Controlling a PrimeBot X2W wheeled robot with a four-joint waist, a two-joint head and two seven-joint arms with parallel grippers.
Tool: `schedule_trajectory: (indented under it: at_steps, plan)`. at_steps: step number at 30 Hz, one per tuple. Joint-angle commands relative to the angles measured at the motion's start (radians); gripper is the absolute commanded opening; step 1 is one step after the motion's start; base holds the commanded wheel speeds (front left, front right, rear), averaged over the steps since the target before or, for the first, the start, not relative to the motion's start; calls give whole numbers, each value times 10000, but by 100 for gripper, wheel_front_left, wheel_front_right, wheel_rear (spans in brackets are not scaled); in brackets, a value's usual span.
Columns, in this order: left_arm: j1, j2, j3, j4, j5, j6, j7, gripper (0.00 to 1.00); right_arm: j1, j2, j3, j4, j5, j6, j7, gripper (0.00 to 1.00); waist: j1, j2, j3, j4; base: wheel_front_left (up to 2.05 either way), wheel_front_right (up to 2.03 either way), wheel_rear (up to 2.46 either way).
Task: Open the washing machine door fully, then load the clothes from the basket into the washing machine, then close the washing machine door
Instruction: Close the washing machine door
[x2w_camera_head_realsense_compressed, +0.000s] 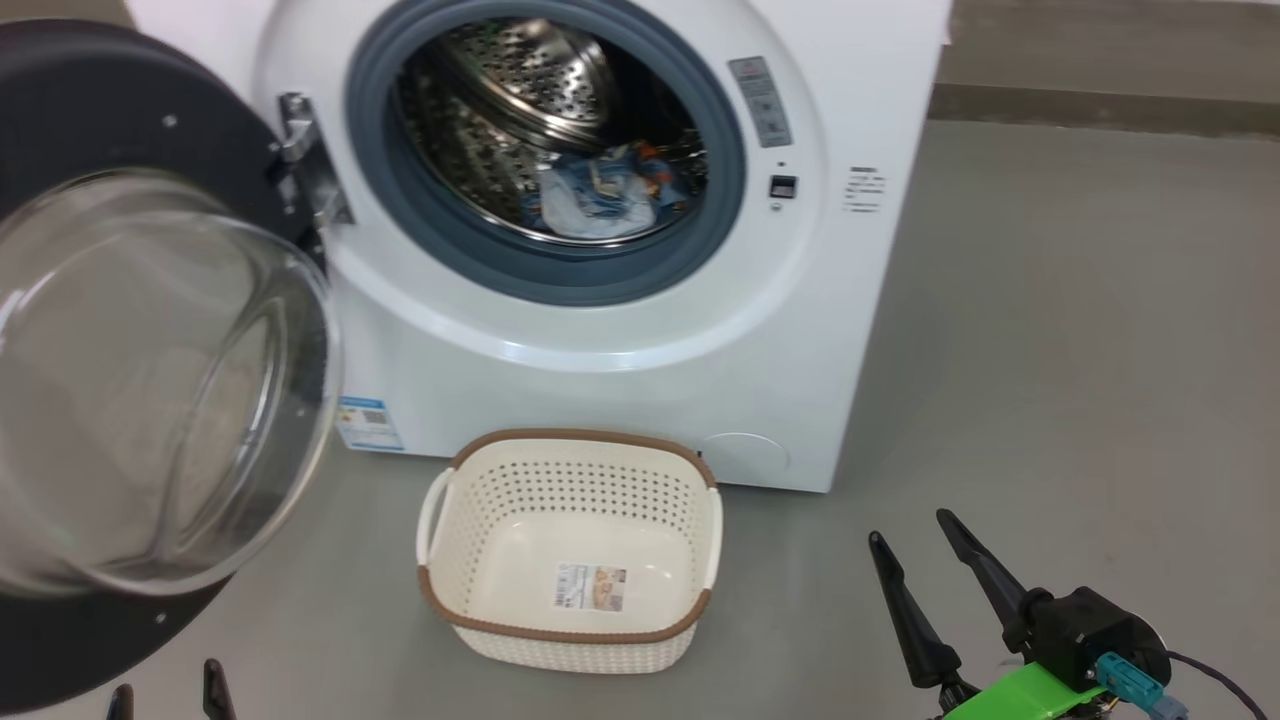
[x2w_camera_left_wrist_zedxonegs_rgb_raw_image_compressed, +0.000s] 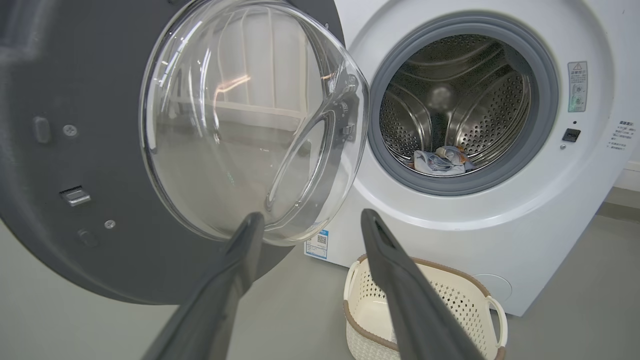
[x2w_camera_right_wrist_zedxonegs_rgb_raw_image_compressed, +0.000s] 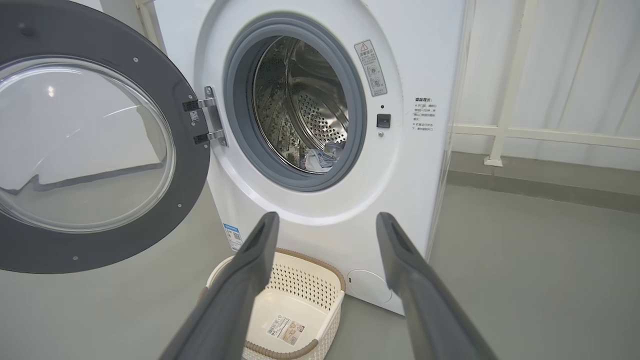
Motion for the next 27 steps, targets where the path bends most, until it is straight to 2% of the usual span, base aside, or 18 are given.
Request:
schedule_trajectory:
  at_steps: [1,16,27]
  plan:
    - [-183,41,373,-222,-31,109,-82,100,-120,11,263,-235,-72,16,-74,100,0,0,-43,527,0,0,0]
    - [-71,41,412,-254,-60,394,-82,100,-130,107,326,-206,-152,16,-74,100,0,0,-156,2106,0,0,0]
    - [29,41,602,-292,-100,624,-82,100,-211,169,490,-175,-249,16,-74,100,0,0,-125,2603,0,0,0]
